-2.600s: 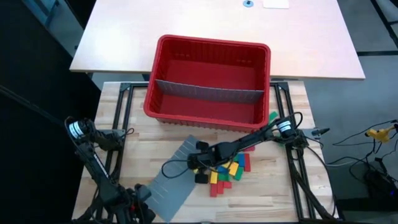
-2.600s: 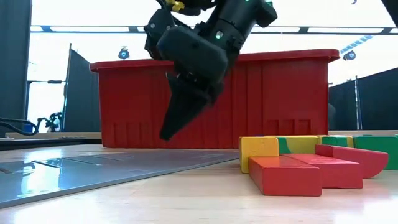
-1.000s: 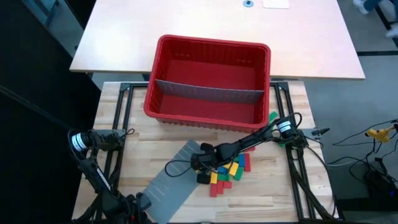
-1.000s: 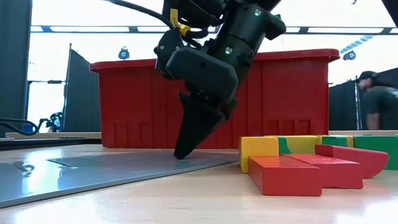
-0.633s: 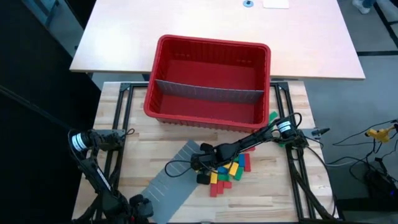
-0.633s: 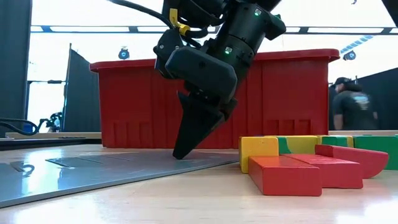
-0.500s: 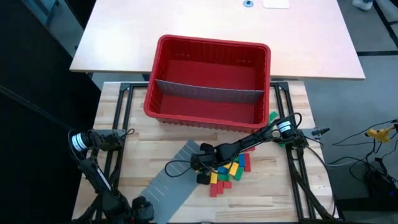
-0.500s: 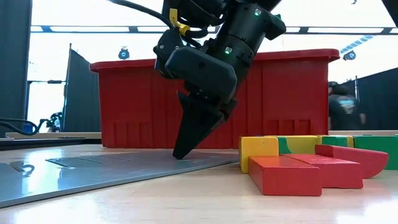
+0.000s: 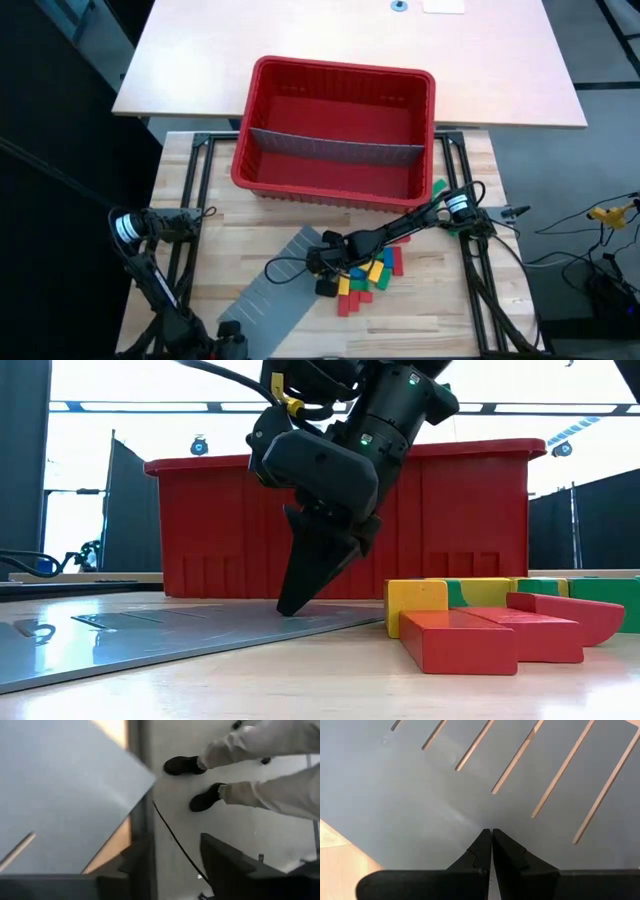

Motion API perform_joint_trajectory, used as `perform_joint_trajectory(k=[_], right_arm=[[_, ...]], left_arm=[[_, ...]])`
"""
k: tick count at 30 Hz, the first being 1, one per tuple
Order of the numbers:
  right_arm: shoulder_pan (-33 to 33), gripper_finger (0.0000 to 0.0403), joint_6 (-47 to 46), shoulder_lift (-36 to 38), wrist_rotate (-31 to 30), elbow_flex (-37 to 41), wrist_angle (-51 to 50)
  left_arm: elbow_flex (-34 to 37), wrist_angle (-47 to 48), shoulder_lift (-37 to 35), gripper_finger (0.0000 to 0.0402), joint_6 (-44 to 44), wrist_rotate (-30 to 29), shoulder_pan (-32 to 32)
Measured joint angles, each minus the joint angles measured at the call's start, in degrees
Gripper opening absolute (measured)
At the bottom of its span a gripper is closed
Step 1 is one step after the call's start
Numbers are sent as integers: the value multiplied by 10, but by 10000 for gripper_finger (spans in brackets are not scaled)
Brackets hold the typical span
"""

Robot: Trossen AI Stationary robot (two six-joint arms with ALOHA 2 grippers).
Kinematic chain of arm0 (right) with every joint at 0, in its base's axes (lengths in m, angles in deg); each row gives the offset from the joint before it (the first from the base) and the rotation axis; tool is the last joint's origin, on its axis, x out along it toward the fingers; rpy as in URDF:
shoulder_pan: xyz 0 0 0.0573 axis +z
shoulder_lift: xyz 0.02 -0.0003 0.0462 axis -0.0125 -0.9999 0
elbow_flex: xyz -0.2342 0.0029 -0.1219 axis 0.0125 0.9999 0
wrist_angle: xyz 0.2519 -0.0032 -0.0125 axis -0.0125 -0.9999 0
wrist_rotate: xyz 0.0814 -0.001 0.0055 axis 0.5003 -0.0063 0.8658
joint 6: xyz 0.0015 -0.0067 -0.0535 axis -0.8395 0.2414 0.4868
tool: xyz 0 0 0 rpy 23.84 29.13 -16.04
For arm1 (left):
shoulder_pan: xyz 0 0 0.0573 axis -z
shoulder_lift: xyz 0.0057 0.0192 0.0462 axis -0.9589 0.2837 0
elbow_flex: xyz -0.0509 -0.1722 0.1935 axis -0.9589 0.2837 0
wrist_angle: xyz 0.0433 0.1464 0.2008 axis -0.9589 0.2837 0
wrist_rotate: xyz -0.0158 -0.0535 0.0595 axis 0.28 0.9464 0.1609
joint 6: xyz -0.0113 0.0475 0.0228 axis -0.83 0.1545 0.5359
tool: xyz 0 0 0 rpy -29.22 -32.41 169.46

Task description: Sort blocks

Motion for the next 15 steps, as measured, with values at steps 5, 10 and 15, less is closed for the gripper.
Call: perform_joint_trajectory(k=[5,10,15], right_arm=[[-1,0,-12,0,16,0,10],[2,0,-17,0,31,0,21],[2,0,-32,0,31,0,22]], left_arm=[[-9,28,0,258,44,-18,0],[-4,89,6,294,78,-41,0],[-3,91,25,290,141,-41,-1]])
